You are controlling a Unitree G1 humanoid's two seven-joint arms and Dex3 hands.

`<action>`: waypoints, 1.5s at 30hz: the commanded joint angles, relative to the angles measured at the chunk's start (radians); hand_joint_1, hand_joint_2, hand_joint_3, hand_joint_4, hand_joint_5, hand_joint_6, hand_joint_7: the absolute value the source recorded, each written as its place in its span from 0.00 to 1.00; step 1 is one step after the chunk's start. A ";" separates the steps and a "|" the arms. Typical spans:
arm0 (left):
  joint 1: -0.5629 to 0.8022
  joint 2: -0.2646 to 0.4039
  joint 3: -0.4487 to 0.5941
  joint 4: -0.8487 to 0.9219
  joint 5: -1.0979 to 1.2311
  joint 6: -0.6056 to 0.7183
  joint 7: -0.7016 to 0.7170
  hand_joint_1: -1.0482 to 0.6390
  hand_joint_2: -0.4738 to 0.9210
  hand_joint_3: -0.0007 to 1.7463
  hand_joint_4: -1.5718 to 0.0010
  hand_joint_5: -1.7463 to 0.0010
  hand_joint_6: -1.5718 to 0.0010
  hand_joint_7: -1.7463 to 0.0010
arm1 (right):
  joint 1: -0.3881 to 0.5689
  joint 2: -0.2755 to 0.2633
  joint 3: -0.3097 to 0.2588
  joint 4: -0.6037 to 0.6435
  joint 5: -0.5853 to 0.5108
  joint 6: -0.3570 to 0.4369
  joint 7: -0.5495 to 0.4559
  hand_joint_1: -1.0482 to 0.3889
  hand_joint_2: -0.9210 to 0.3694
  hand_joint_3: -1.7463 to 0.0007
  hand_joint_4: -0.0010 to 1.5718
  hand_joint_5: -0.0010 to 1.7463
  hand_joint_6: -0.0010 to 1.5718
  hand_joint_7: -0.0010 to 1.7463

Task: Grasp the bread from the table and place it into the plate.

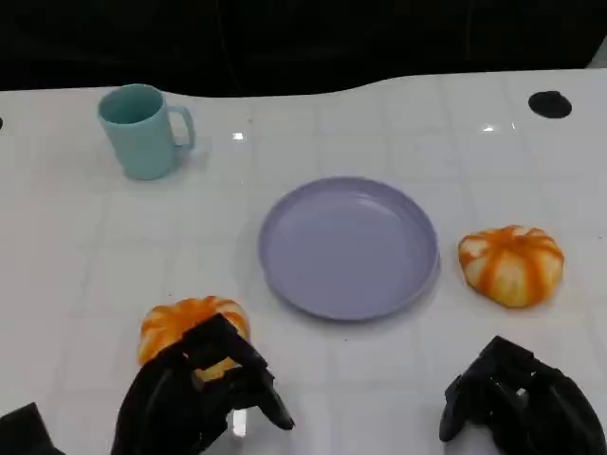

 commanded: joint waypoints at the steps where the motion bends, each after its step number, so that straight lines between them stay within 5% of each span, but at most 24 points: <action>1: -0.009 0.085 -0.004 -0.044 0.152 -0.181 0.057 0.17 1.00 0.10 0.60 0.43 0.77 0.52 | 0.014 -0.005 0.000 -0.008 0.008 -0.003 0.001 0.32 0.00 0.90 0.45 0.89 0.45 0.68; 6: 0.010 0.144 0.005 -0.117 0.374 -0.340 0.240 0.18 0.99 0.03 0.81 0.31 0.89 0.53 | 0.021 0.000 0.004 -0.010 0.000 -0.010 -0.008 0.32 0.00 0.90 0.45 0.89 0.46 0.67; 11: 0.047 0.180 -0.006 -0.195 0.493 -0.338 0.380 0.24 0.94 0.00 0.98 0.24 0.94 0.57 | 0.006 0.004 -0.005 0.022 0.026 -0.021 0.035 0.34 0.00 0.90 0.45 0.90 0.45 0.67; 15: 0.060 0.215 0.008 -0.277 0.663 -0.358 0.509 0.25 0.91 0.00 0.99 0.20 0.99 0.53 | 0.005 0.006 -0.008 0.029 0.024 -0.029 0.035 0.32 0.00 0.90 0.46 0.89 0.45 0.67; 18: 0.069 0.239 0.019 -0.351 0.819 -0.333 0.612 0.17 0.98 0.03 0.99 0.17 0.99 0.49 | 0.021 0.006 0.000 0.002 0.014 -0.019 0.013 0.33 0.00 0.90 0.46 0.89 0.46 0.67; 24: 0.041 0.303 0.013 -0.453 1.066 -0.235 0.759 0.15 0.98 0.01 1.00 0.11 1.00 0.53 | 0.016 0.005 0.002 0.012 0.013 -0.033 0.021 0.32 0.00 0.90 0.46 0.89 0.46 0.67; 34: 0.049 0.423 -0.099 -0.606 1.345 0.046 0.688 0.13 1.00 0.01 1.00 0.17 1.00 0.63 | 0.038 -0.001 0.019 -0.038 0.003 -0.001 -0.013 0.32 0.00 0.91 0.45 0.89 0.46 0.67; 45: -0.071 0.500 -0.283 -0.443 1.520 0.198 0.705 0.10 1.00 0.01 1.00 0.21 1.00 0.61 | 0.041 -0.008 0.026 -0.044 0.007 -0.013 -0.011 0.33 0.00 0.89 0.44 0.89 0.44 0.68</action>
